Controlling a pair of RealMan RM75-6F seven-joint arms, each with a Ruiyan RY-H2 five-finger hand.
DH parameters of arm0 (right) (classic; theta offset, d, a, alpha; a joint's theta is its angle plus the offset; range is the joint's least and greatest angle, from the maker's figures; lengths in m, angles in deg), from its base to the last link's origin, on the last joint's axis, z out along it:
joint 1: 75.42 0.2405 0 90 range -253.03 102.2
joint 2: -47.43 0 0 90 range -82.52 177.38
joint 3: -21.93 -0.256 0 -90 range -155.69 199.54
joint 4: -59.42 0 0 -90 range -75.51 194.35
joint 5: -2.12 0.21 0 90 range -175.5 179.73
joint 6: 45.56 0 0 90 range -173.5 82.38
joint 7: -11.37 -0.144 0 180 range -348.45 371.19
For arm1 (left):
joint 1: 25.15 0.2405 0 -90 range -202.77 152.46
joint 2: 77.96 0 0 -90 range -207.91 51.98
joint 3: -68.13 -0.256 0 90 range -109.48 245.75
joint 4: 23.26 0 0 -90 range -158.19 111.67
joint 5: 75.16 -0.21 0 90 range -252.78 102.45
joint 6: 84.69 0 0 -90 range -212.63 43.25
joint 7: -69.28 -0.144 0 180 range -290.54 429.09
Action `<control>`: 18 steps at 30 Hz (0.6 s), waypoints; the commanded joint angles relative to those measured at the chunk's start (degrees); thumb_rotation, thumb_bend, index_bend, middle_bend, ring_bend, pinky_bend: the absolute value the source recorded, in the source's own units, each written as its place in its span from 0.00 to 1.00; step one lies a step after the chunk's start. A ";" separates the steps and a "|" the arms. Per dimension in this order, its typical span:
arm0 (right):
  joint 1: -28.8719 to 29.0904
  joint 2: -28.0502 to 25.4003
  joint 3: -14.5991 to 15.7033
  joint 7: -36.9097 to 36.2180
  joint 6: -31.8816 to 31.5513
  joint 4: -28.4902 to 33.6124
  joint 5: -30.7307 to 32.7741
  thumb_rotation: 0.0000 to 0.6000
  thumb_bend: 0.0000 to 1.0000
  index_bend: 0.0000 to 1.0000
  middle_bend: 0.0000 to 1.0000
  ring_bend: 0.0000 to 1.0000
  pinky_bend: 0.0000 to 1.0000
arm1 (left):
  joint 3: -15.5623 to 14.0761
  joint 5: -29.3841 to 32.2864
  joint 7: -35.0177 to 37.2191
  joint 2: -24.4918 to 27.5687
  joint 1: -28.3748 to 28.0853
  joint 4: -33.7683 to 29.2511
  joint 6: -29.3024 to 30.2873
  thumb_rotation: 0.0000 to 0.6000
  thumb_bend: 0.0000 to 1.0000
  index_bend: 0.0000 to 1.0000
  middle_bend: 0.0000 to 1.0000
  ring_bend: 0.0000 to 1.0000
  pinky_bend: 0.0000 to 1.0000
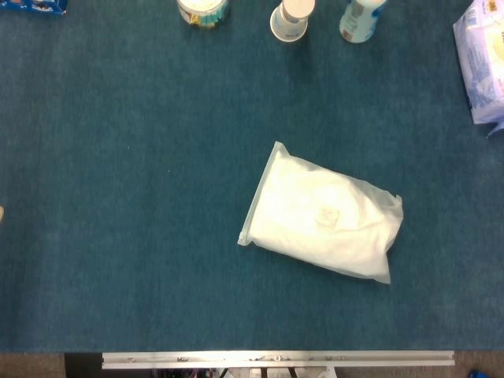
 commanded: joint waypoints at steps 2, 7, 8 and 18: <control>-0.09 0.14 -0.07 0.18 0.26 -0.04 -0.25 1.00 0.00 0.32 0.22 0.03 0.19 | -0.10 -0.27 -0.03 0.13 0.10 -0.29 0.21 1.00 0.18 0.44 0.43 0.38 0.51; -0.19 0.22 -0.26 0.17 0.73 -0.07 -0.10 1.00 0.00 0.32 0.22 0.03 0.19 | 0.01 -0.06 0.11 0.13 0.05 -0.24 0.13 1.00 0.18 0.44 0.43 0.38 0.51; -0.19 0.27 -0.30 0.18 0.82 -0.11 -0.11 1.00 0.00 0.32 0.22 0.03 0.19 | 0.01 0.01 0.05 0.11 0.03 -0.15 0.04 1.00 0.18 0.44 0.43 0.38 0.51; 2.98 1.10 2.29 -3.44 9.67 -0.90 -2.35 1.00 0.00 0.32 0.22 0.03 0.19 | -0.36 -0.57 -0.25 0.14 0.22 -0.06 0.29 1.00 0.18 0.44 0.43 0.38 0.51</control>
